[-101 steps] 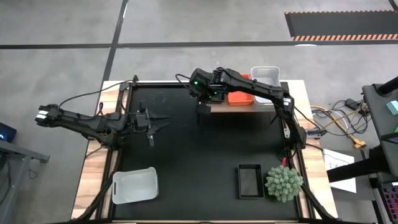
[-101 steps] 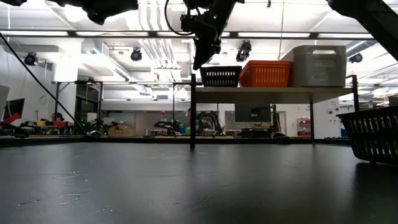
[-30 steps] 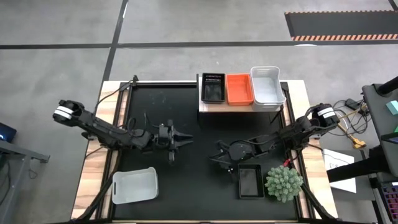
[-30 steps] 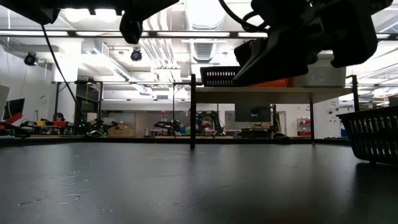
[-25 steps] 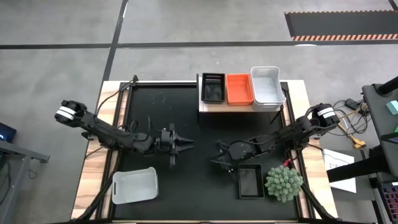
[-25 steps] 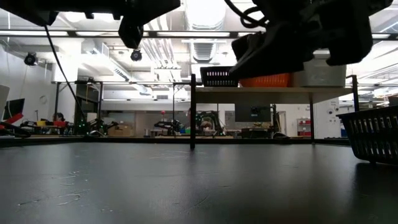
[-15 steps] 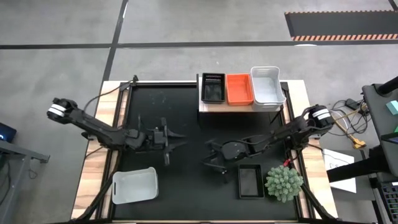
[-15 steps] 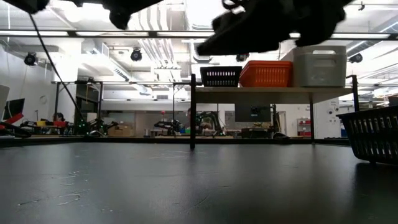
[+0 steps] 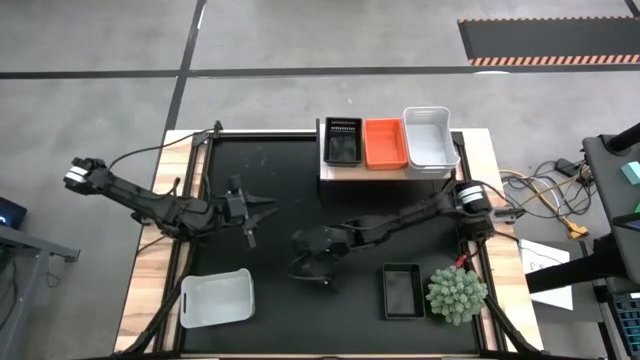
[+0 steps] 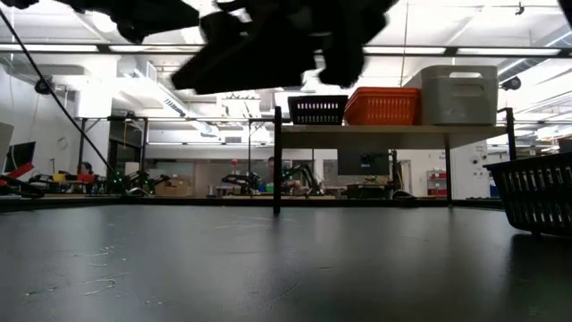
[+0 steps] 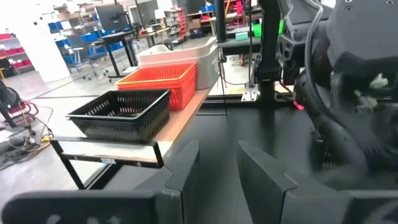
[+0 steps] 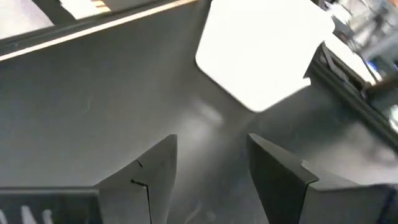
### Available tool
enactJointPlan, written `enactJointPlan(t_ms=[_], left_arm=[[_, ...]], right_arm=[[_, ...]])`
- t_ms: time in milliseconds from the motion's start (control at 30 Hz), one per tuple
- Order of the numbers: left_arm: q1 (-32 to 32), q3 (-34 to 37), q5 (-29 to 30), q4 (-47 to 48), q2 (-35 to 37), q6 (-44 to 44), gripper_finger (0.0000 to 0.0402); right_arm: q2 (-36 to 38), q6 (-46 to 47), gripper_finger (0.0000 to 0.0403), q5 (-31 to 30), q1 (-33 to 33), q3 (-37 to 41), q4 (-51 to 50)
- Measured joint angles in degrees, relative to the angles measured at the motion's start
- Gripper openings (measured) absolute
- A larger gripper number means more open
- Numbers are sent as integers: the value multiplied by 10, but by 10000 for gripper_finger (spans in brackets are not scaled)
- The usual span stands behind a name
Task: Stack baskets on shelf by color
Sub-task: Stack the white bin on the white bin on the shelf
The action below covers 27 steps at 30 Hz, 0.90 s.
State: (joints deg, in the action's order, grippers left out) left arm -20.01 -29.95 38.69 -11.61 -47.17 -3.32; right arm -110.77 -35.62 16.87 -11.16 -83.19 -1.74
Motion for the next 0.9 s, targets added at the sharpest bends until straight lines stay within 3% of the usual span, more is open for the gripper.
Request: enactJointPlan(t_ms=[100,467,667,800,900], left_arm=[[0,17,3,0,8,-1,91],[-2,30,22,13,20,-3,91],[-19,52,17,17,70,17,91],[-36,59,-39,38,107,44,91],[-46,59,-47,31,135,42,91]], right_arm=[[-42,-11,183,28,9,-52,2],[-190,-22,182,27,13,-249,-19],[-207,-23,184,27,13,-301,-47],[-214,-44,184,27,13,-312,-49],[-216,-58,181,27,13,-312,-47]])
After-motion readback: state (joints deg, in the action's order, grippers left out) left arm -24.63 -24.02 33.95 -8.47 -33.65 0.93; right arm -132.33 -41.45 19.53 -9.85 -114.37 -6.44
